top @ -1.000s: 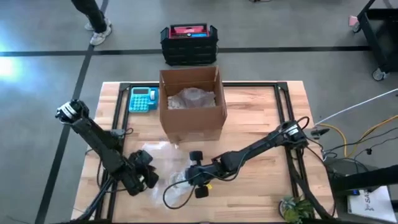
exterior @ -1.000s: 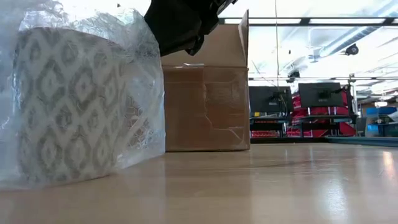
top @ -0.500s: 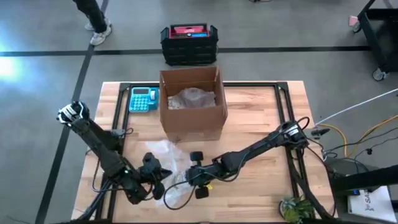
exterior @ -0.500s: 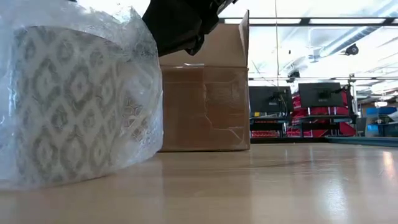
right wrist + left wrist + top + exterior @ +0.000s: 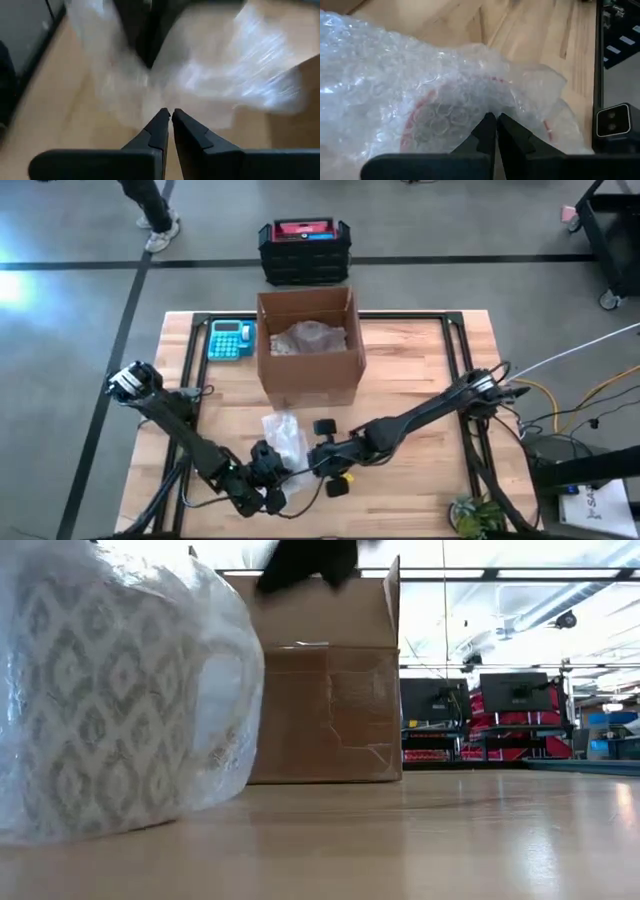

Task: Wrap mug
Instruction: Wrap the gray mug with transparent bubble wrap

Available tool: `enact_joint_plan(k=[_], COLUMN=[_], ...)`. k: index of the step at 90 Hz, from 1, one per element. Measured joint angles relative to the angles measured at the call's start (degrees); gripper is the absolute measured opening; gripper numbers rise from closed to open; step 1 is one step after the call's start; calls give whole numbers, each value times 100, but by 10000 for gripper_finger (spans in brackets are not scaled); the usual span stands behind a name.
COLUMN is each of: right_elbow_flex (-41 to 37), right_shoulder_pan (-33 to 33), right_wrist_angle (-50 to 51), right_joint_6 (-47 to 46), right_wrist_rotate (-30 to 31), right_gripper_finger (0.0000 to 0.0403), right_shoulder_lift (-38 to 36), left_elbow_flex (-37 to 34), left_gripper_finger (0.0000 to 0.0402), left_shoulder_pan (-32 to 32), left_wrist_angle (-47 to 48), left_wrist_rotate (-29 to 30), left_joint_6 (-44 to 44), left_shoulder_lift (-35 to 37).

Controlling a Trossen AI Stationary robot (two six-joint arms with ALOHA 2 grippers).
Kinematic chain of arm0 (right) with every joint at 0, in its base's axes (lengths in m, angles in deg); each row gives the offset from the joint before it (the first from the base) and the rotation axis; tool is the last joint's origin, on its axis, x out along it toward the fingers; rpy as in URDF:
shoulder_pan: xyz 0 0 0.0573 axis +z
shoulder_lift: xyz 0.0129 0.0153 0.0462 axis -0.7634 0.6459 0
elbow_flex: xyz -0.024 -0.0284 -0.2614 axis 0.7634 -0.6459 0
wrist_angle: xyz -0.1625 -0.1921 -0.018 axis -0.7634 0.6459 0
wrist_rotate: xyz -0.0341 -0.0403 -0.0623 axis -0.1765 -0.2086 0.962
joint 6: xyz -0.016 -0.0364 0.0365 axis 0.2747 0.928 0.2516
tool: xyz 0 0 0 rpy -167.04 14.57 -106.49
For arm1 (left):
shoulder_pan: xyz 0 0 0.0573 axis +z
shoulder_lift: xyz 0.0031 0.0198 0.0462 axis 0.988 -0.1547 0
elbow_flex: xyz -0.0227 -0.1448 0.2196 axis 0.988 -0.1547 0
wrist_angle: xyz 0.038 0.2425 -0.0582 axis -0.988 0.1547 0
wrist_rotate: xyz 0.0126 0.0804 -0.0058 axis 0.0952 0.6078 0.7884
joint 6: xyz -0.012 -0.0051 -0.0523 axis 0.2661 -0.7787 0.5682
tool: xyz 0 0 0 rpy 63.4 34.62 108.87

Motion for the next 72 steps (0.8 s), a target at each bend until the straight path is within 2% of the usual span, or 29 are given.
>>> enact_joint_plan(k=[15,28,36,58,72], right_elbow_flex=[-48,-50,-50,-20,-13], right_shoulder_pan=[-179,-230,-115,62,62], right_wrist_angle=[-785,-1411,-1484,-1562,-1577], right_joint_6=[180,224,243,309,303], right_wrist_rotate=[307,167,-133,-116,-126], right_gripper_finger=[14,14,14,14,14], right_shoulder_lift=[216,643,845,1160,1216], left_elbow_flex=[-22,-26,-28,63,375], left_gripper_finger=[1,2,1,6,5], left_shoulder_pan=[0,0,0,12,-3], left_wrist_angle=[-68,-120,-139,-117,-1], left_wrist_rotate=[-24,-32,-40,-154,-139], left_joint_6=[-114,-157,-157,-170,-568], left_shoulder_lift=[67,77,79,189,524])
